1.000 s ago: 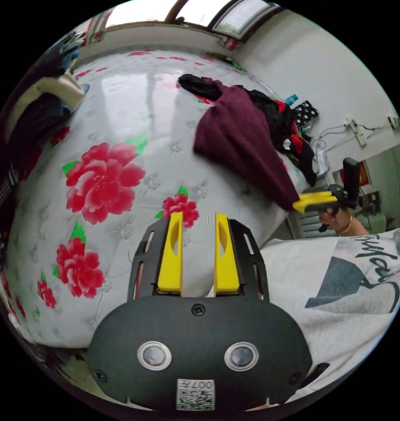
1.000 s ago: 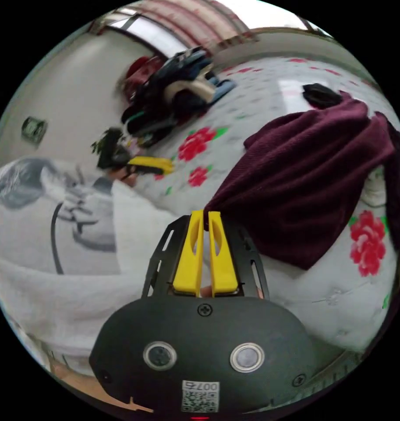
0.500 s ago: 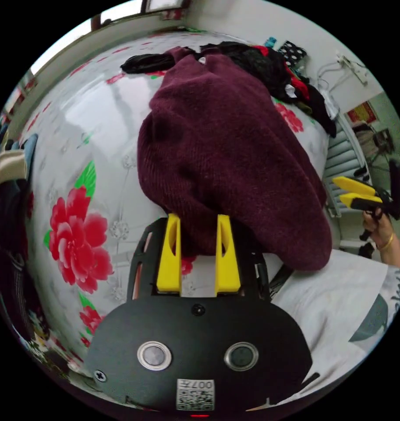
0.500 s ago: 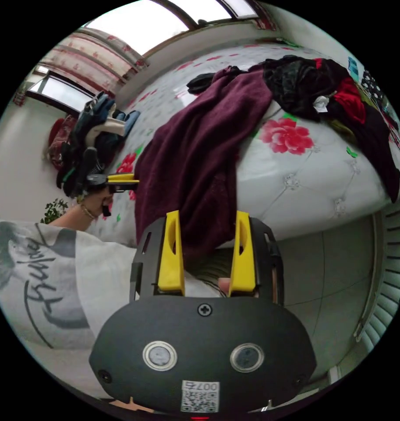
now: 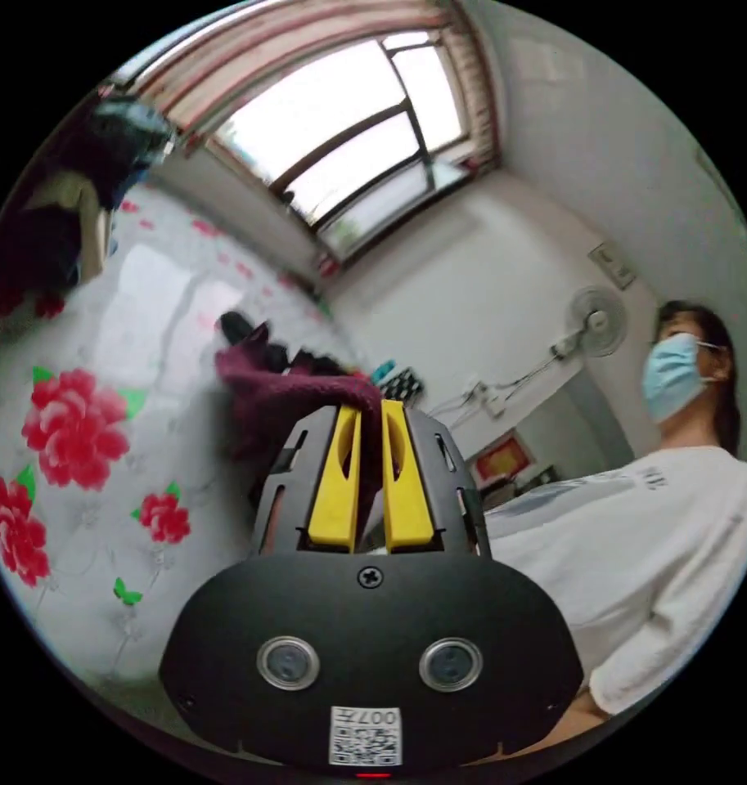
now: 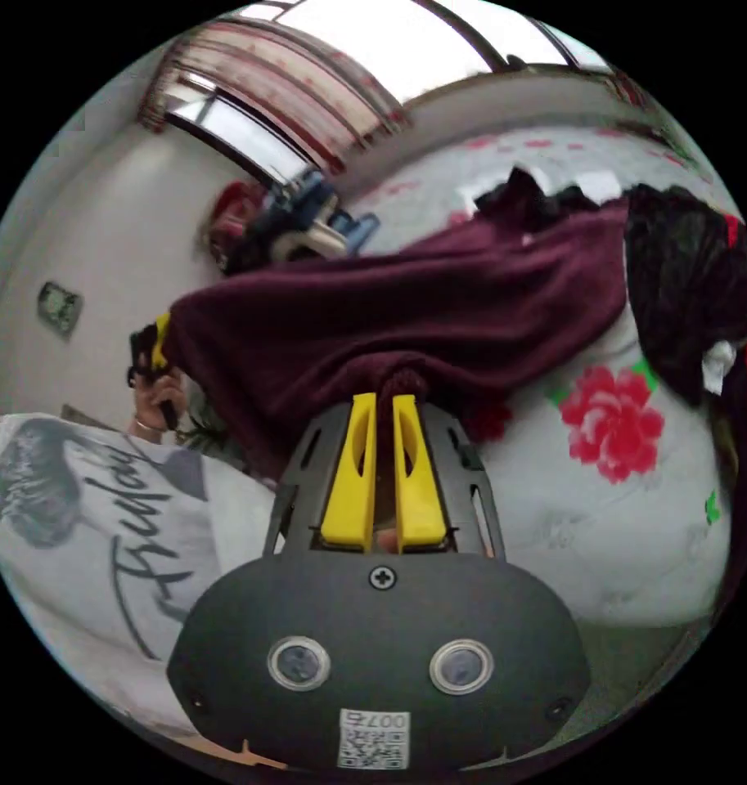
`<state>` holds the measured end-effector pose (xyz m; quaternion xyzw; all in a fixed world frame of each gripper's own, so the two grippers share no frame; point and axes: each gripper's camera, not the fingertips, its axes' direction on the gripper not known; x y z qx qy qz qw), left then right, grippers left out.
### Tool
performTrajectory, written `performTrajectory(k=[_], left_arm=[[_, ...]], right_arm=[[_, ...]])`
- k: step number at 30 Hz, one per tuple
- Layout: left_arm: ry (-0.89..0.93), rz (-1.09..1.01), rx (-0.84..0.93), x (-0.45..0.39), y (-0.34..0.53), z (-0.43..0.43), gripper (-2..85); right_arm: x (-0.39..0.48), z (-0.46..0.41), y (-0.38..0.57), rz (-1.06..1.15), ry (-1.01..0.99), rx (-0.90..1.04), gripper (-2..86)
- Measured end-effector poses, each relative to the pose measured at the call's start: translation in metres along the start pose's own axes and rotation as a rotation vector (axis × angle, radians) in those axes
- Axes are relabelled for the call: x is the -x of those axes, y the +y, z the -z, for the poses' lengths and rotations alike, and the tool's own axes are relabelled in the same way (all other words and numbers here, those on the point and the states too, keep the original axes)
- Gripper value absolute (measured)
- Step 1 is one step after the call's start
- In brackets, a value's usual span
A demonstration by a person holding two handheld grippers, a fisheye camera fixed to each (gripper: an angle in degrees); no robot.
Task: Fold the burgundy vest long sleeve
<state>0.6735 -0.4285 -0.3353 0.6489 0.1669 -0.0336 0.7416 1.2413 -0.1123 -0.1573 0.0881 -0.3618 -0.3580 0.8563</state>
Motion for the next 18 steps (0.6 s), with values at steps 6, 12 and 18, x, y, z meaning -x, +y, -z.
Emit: performTrajectory(k=[6,12,18], left_arm=[[0.114,-0.390,-0.434,-0.120,-0.010,0.116,3.4],[-0.198,-0.147,-0.425,-0.107,0.023,0.126,3.4],[-0.405,0.142,-0.264,-0.058,0.048,0.107,2.8]], right_arm=[[0.036,0.081,-0.066,0.337,-0.293,-0.175,4.5],[-0.049,0.034,-0.110,0.132,0.006,-0.012,8.2],[-0.138,-0.003,-0.176,-0.003,0.287,0.085,11.5]])
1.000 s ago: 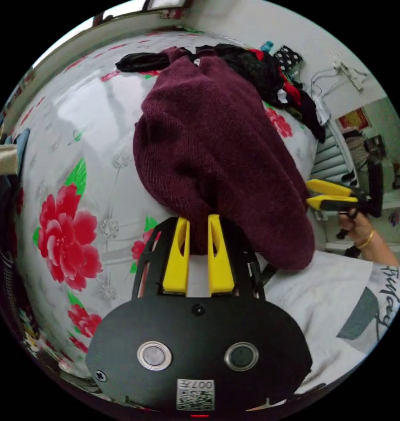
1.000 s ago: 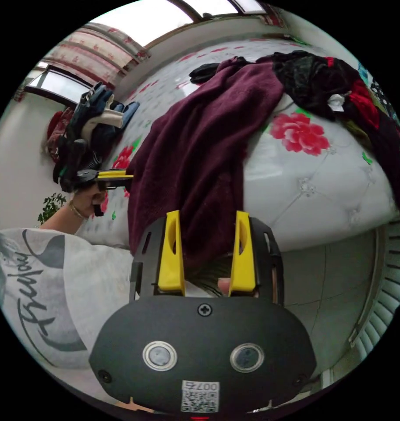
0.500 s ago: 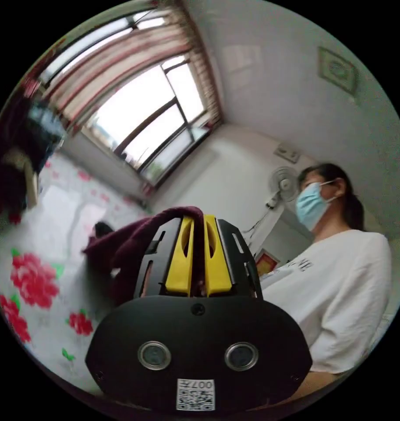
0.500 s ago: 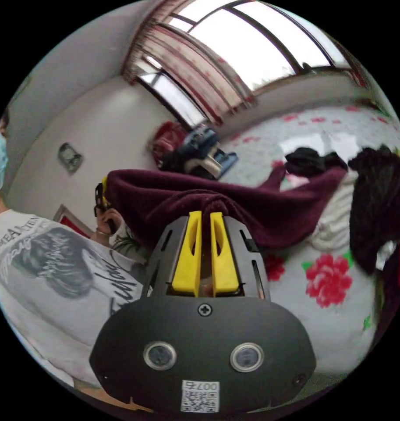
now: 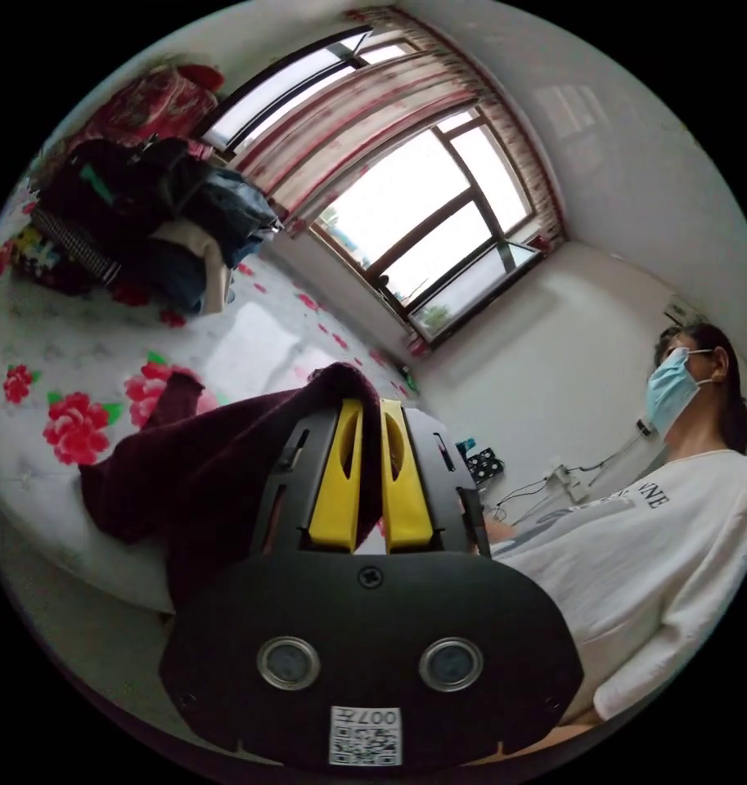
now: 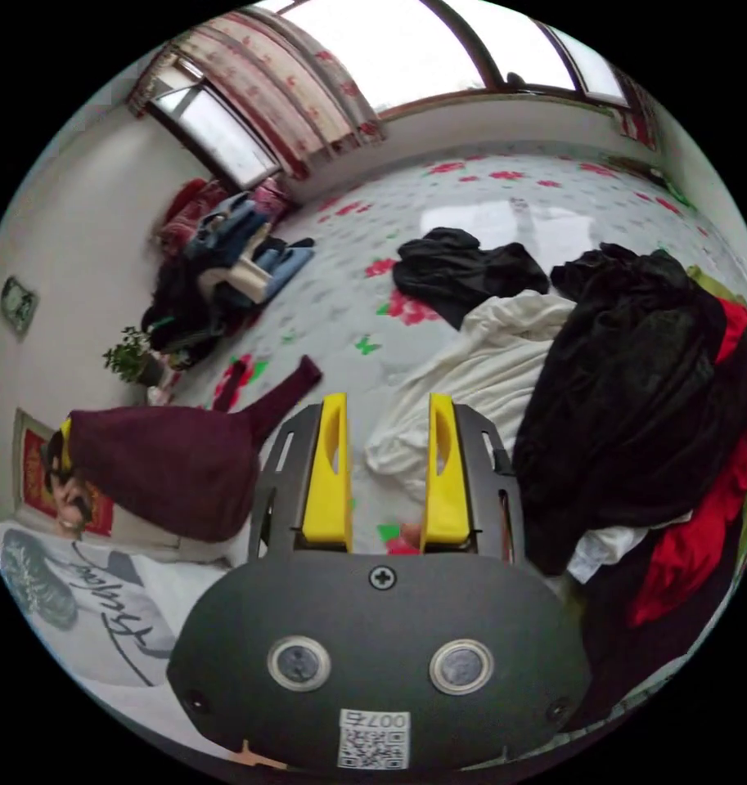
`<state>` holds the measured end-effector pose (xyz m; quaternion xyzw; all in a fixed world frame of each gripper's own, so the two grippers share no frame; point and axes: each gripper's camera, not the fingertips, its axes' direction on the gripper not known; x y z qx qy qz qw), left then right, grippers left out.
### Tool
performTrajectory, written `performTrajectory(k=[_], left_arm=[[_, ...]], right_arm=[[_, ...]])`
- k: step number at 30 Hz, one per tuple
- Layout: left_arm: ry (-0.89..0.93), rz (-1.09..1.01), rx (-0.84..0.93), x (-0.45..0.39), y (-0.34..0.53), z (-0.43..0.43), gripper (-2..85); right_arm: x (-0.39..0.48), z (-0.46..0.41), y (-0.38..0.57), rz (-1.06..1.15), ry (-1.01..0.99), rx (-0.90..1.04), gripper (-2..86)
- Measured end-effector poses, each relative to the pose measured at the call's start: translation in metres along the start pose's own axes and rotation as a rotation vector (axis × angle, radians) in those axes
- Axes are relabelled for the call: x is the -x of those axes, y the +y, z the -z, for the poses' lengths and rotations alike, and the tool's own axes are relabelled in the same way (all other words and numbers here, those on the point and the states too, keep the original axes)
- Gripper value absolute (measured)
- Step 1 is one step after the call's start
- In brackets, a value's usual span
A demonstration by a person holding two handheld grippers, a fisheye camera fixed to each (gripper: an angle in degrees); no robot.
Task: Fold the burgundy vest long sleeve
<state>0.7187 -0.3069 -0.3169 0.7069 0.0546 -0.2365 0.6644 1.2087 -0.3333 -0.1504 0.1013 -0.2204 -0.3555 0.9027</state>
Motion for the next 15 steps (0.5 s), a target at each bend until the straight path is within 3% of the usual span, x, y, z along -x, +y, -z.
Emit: performTrajectory(k=[8,12,15], left_arm=[[-0.070,0.052,0.051,0.028,-0.058,-0.043,2.8],[-0.140,0.070,0.079,0.032,-0.068,-0.062,2.8],[-0.149,0.111,0.095,0.038,-0.073,-0.075,2.8]], right_arm=[[-0.064,-0.079,-0.140,-0.148,0.162,0.061,14.3],[-0.062,-0.151,-0.199,-0.088,0.295,0.201,13.2],[-0.048,-0.158,-0.210,0.010,0.422,0.164,9.3]])
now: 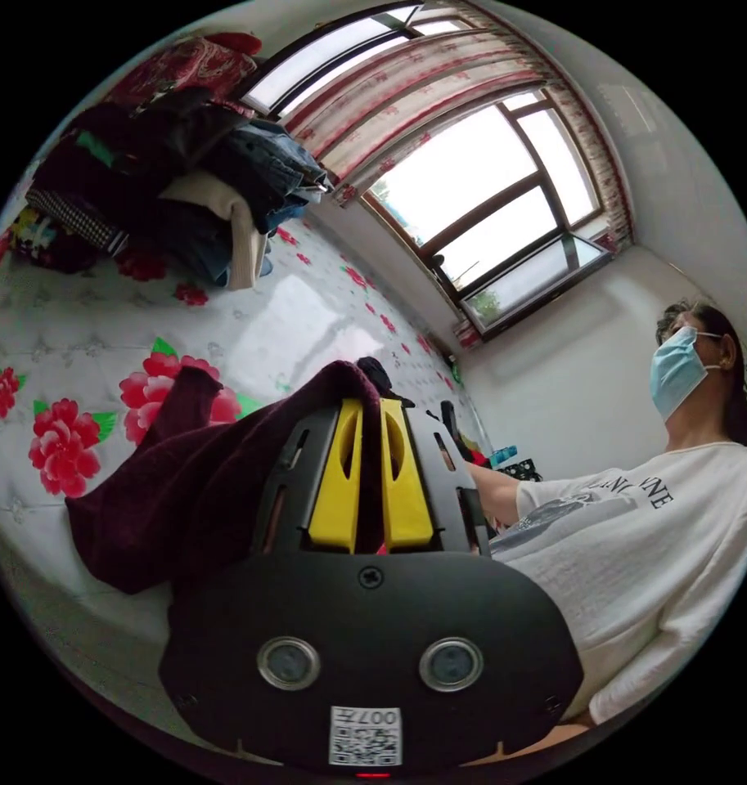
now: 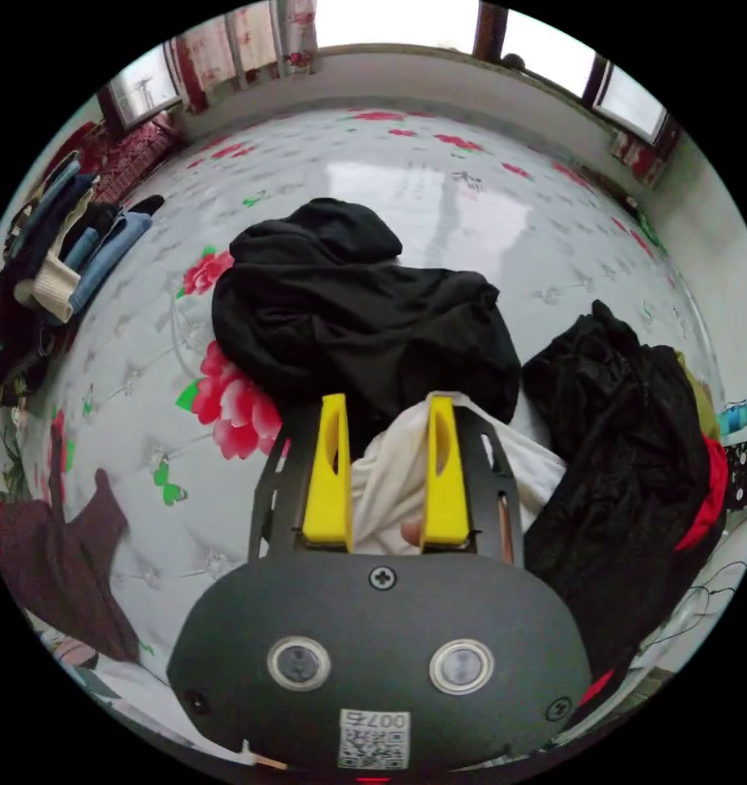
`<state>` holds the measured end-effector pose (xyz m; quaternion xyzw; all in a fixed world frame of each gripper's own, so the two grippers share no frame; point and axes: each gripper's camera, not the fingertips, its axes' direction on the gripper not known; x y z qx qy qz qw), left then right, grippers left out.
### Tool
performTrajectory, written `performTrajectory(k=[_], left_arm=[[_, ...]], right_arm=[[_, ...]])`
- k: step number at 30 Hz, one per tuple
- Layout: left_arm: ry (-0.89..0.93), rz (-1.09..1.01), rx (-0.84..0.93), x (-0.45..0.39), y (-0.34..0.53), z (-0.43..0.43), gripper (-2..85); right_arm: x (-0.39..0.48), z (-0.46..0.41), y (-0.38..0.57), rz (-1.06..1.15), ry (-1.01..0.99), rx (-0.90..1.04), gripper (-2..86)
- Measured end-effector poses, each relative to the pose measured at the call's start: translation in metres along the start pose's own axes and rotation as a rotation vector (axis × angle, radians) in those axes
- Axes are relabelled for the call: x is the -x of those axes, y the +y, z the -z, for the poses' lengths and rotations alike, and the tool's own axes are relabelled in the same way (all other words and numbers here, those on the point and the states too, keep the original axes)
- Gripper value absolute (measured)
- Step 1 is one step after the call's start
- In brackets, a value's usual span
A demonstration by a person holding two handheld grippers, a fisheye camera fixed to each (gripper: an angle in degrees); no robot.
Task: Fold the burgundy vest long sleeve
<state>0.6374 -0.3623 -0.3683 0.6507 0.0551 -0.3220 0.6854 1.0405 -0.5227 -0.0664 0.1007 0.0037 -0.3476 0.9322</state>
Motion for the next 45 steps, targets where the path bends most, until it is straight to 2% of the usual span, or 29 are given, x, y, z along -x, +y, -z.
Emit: performTrajectory(k=[4,9,12,16,19,20,22,24,27,30,31,33,35,37,39,41,43,45], left_arm=[[0.000,-0.027,0.033,-0.014,-0.014,-0.008,2.5],[0.147,-0.112,-0.029,-0.050,-0.024,0.014,2.0],[0.255,-0.197,-0.076,-0.079,-0.026,0.033,1.6],[0.404,-0.330,-0.133,-0.132,-0.024,0.057,1.2],[0.505,-0.432,-0.180,-0.173,-0.012,0.081,1.1],[0.538,-0.465,-0.200,-0.187,-0.005,0.092,1.0],[0.570,-0.493,-0.234,-0.206,0.007,0.108,1.0],[0.594,-0.515,-0.258,-0.222,0.018,0.122,1.0],[0.620,-0.576,-0.276,-0.250,0.038,0.142,1.1],[0.609,-0.651,-0.263,-0.270,0.052,0.143,1.3],[0.556,-0.678,-0.247,-0.271,0.054,0.136,1.3],[0.363,-0.674,-0.224,-0.263,0.053,0.117,1.4],[0.171,-0.563,-0.112,-0.242,0.027,0.087,1.0],[0.118,-0.525,-0.098,-0.244,0.001,0.082,0.6],[0.197,-0.590,-0.175,-0.270,-0.022,0.100,0.5],[0.287,-0.762,-0.355,-0.319,-0.036,0.146,0.4],[0.350,-0.866,-0.458,-0.348,-0.034,0.178,0.5],[0.390,-0.941,-0.536,-0.365,-0.022,0.202,0.5]], right_arm=[[-0.044,0.029,0.017,-0.002,0.093,-0.034,6.1],[-0.197,0.191,0.129,-0.364,0.269,-0.347,5.5],[-0.257,0.258,0.204,-0.497,0.323,-0.389,6.1],[-0.268,0.286,0.271,-0.574,0.273,-0.330,8.5],[-0.200,0.307,0.319,-0.434,0.172,-0.465,10.0],[-0.164,0.306,0.334,-0.333,0.073,-0.515,10.4],[-0.111,0.295,0.345,-0.152,-0.197,-0.502,11.1],[-0.050,0.282,0.348,0.055,-0.648,-0.440,12.4],[0.017,0.288,0.344,0.207,-0.979,-0.398,13.7],[0.077,0.290,0.331,0.362,-1.071,-0.291,11.4],[0.085,0.290,0.328,0.375,-1.069,-0.279,10.4],[0.095,0.296,0.308,0.388,-1.003,-0.256,2.9],[0.084,0.314,0.282,0.373,-0.973,-0.299,1.2],[0.070,0.350,0.257,0.369,-0.896,-0.387,0.4],[0.047,0.427,0.237,0.375,-0.826,-0.593,0.0],[0.028,0.492,0.238,0.366,-0.799,-0.786,-0.1],[0.016,0.551,0.255,0.402,-0.828,-0.972,-0.2],[0.022,0.611,0.297,0.519,-0.770,-1.168,-0.2]])
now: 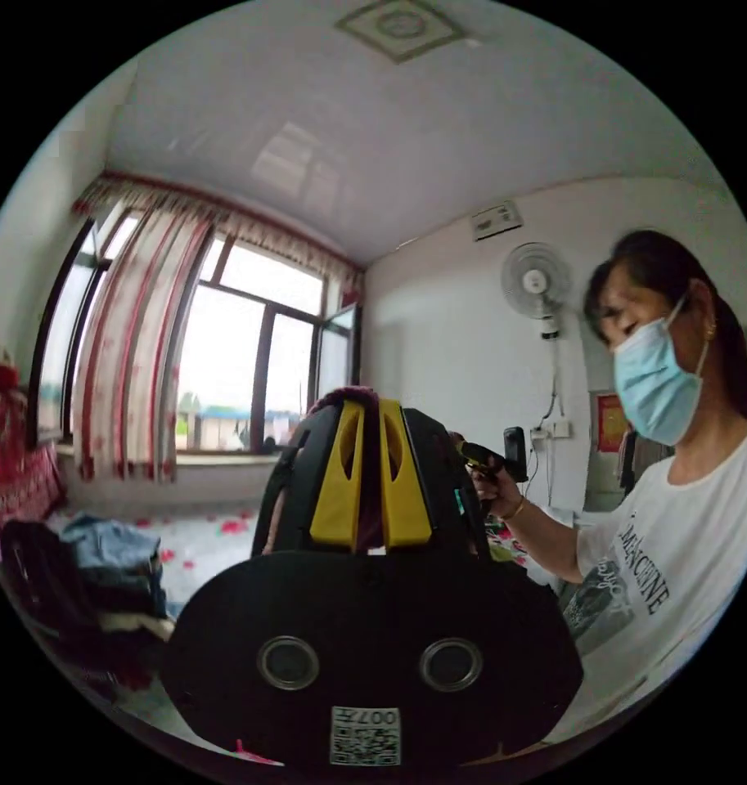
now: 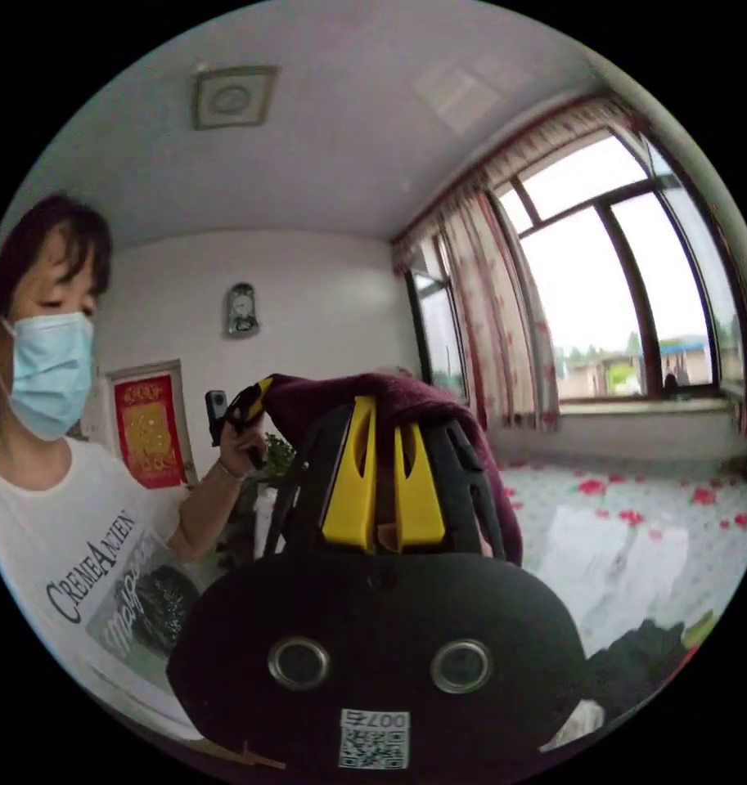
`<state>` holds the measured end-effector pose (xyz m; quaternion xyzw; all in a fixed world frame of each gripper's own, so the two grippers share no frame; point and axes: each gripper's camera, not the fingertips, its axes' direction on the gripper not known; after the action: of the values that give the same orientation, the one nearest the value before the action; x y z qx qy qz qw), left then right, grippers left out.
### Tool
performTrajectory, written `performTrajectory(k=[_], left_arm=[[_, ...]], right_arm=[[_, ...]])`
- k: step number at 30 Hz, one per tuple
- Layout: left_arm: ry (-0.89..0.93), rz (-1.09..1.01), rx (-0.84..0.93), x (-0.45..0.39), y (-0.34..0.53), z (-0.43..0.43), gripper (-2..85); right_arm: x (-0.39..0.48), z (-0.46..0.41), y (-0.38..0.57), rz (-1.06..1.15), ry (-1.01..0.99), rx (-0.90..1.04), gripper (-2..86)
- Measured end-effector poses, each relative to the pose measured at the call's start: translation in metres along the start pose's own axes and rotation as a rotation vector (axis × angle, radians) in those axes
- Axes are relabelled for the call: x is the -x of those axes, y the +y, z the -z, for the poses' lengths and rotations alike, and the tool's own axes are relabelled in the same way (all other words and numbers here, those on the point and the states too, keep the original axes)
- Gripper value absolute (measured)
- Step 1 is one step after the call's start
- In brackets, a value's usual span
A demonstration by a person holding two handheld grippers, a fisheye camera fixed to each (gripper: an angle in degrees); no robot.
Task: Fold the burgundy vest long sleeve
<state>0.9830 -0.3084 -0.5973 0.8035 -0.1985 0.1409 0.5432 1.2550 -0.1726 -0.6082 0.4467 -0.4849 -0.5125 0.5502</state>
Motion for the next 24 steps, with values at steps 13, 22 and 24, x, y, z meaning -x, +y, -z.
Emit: performTrajectory(k=[13,22,24], left_arm=[[-0.073,0.134,0.232,0.012,0.093,-0.059,2.2],[-0.464,0.781,0.986,0.133,0.389,-0.127,7.9],[-0.510,0.781,1.086,0.125,0.419,-0.110,8.2]], right_arm=[[0.065,-0.007,0.048,0.100,0.158,0.262,0.5],[-0.120,-0.084,0.320,-0.688,0.288,0.823,6.7],[-0.113,-0.058,0.372,-0.784,0.298,0.869,7.8]])
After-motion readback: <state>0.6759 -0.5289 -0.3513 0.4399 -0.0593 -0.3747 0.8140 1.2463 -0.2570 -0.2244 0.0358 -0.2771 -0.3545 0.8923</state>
